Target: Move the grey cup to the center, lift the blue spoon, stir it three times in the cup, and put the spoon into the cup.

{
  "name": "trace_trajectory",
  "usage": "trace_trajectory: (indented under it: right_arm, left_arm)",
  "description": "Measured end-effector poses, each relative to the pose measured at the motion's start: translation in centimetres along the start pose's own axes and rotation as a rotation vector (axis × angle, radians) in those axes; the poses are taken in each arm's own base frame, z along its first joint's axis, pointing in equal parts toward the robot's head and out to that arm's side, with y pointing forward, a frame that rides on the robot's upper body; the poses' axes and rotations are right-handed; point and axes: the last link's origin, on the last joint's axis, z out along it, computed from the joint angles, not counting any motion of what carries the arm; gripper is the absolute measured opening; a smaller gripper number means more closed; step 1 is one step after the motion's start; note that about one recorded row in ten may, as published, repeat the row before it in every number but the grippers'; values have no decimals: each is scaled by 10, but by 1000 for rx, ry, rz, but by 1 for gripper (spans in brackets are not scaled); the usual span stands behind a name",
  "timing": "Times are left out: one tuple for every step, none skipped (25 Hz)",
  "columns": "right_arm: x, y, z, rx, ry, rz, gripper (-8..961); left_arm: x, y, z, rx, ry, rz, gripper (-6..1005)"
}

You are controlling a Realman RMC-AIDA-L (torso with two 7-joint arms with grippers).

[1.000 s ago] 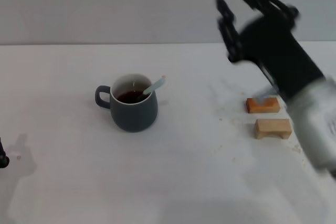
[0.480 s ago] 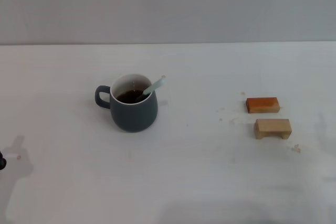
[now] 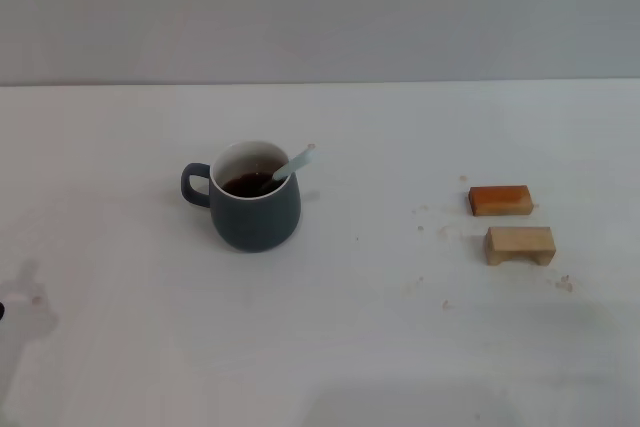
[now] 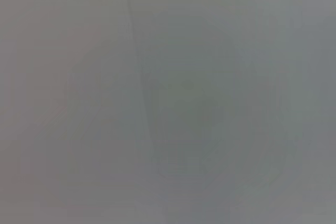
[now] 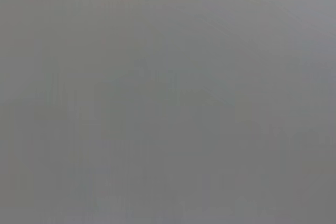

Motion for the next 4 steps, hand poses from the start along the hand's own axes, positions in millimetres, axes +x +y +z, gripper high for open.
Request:
trace_trajectory:
  right_arm:
    - [1, 0, -1, -3, 2, -4, 717]
    - [1, 0, -1, -5, 2, -5, 717]
    - [1, 0, -1, -5, 2, -5, 717]
    - [1, 0, -2, -7, 3, -5, 717]
  left_arm:
    - [0, 0, 0, 2, -1, 0, -2]
    - [0, 0, -1, 4, -1, -1, -2]
    - [0, 0, -1, 5, -2, -2, -2]
    - [0, 0, -1, 5, -2, -2, -2]
